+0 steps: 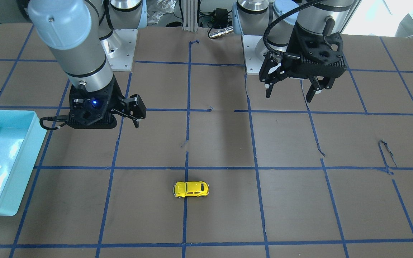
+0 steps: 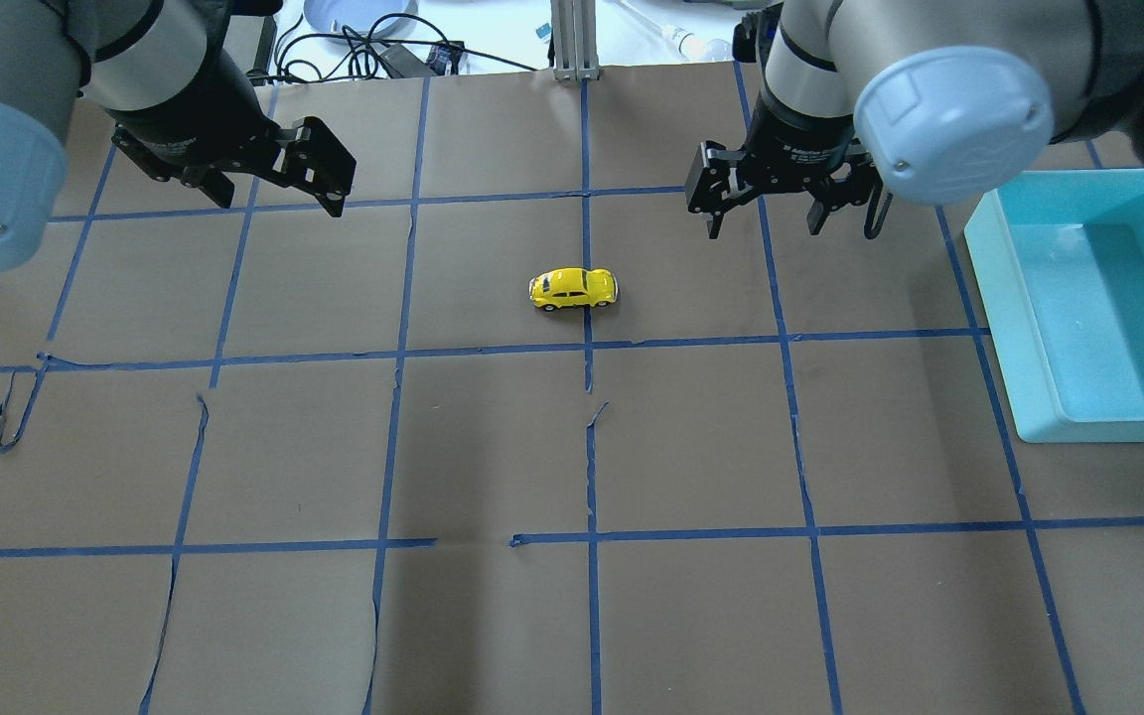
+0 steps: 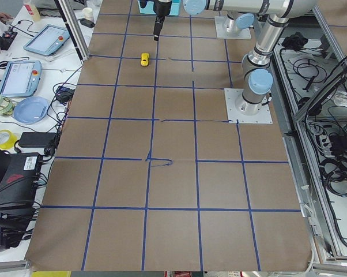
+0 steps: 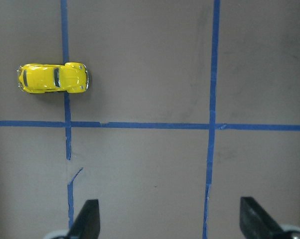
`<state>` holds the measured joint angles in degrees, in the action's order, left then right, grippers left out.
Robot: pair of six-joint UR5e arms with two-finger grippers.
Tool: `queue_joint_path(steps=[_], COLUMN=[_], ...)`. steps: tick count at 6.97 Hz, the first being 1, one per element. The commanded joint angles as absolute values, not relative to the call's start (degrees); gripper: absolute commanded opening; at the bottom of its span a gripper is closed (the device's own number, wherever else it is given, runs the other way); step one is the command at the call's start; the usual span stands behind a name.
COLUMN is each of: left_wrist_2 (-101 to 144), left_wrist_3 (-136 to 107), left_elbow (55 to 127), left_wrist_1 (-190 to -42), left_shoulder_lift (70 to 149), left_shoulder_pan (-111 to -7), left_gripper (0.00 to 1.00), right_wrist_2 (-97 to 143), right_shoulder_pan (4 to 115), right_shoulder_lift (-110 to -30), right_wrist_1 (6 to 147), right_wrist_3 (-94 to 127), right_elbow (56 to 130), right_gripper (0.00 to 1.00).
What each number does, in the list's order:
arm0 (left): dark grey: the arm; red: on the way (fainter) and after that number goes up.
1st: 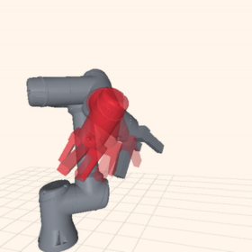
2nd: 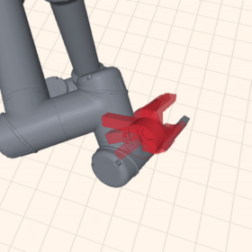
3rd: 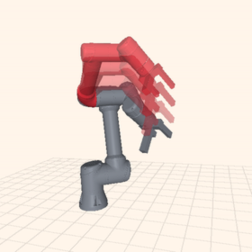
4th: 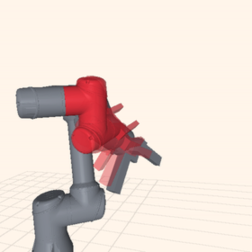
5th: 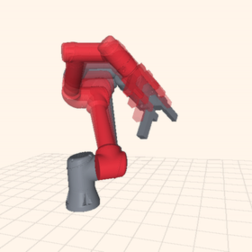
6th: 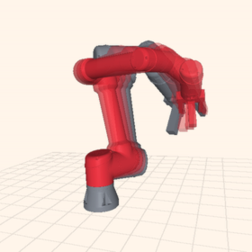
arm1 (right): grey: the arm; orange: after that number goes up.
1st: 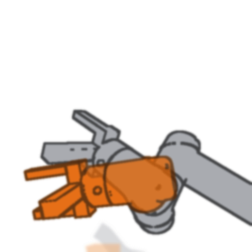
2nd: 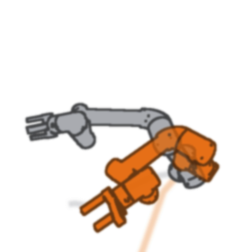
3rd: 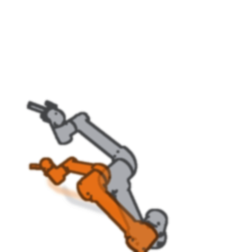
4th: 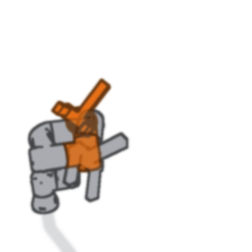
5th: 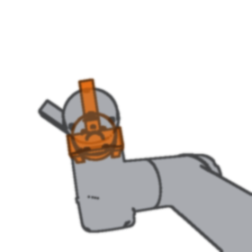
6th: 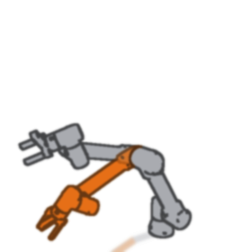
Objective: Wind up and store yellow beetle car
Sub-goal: 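Lower the right gripper over the yellow car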
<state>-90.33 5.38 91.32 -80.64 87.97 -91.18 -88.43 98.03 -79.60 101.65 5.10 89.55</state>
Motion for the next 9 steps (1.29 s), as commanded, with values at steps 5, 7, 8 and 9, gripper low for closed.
queue_joint_path(steps=[5,7,8,9], left_wrist_2=[-90.3,-90.3,-90.4,-90.3], left_wrist_3=[4.2,4.1,4.2,4.2], left_elbow=[91.6,91.7,91.7,91.6], left_wrist_1=[-80.4,-80.4,-80.4,-80.4], left_shoulder_lift=[87.5,87.5,87.5,87.5], left_shoulder_pan=[-89.6,-89.6,-89.6,-89.5], left_gripper=[1.00,1.00,1.00,1.00], right_wrist_2=[-82.3,-78.6,-79.4,-80.9], right_shoulder_pan=[112.0,112.7,112.6,112.6], right_shoulder_lift=[-66.5,-65.4,-64.9,-64.7], right_wrist_1=[126.8,127.9,127.6,127.6], right_wrist_3=[-8.6,-27.1,-38.2,-50.1], right_elbow=[89.2,89.1,89.3,89.6], right_gripper=[1.00,1.00,1.00,1.00])
